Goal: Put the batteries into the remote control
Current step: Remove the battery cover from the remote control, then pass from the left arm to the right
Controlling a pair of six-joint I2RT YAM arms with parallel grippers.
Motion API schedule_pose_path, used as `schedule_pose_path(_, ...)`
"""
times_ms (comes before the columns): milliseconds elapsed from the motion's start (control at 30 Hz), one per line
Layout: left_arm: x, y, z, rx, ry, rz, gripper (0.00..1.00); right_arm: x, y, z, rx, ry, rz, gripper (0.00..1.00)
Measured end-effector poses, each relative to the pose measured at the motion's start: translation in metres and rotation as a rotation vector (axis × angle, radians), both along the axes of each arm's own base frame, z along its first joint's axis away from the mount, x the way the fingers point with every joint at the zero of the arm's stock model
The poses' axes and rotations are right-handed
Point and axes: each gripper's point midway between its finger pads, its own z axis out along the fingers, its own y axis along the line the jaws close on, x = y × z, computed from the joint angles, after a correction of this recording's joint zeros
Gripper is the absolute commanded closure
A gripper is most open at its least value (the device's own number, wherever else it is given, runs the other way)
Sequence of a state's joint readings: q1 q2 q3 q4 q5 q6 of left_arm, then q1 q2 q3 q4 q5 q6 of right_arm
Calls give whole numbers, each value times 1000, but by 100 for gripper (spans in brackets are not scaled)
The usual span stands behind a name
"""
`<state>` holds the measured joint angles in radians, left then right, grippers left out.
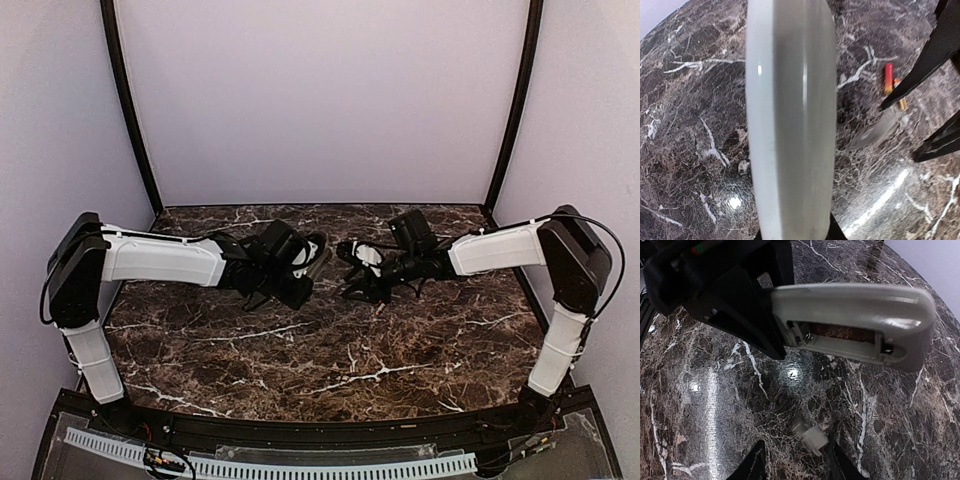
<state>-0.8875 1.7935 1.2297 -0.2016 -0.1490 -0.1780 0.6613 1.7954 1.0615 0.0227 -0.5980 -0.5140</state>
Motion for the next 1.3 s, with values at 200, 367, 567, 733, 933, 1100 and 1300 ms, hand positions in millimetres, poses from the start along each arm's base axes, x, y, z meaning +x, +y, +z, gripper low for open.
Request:
schedule_pose_path(200,-3,14,-53,157,64,-15,100,-1,0,-8,-5,40,-13,62)
schedule_pose_path(367,-1,18,-58,161,79,-3,100,0,0,-7,1,76,-36,61)
schedule_pose_path(567,4,18,-56,131,86,13,100,0,-2,0,5,118,-67,58)
schedule_pose_path(733,4,6,-31,9,53,-22,100,-2,-7,41,56,132,-112,39)
schedule_pose_path(933,-14,-29,47,-272,-22,-188,100,-15,-16,140,206,43,-111,1)
schedule_pose_path(1100,-47,-55,101,-433,-58,-392,100,-41,-32,208,299,-29,-88,1)
schedule_pose_path(1300,-89,-74,121,-507,-40,-565,100,-64,-48,248,340,1,-105,3)
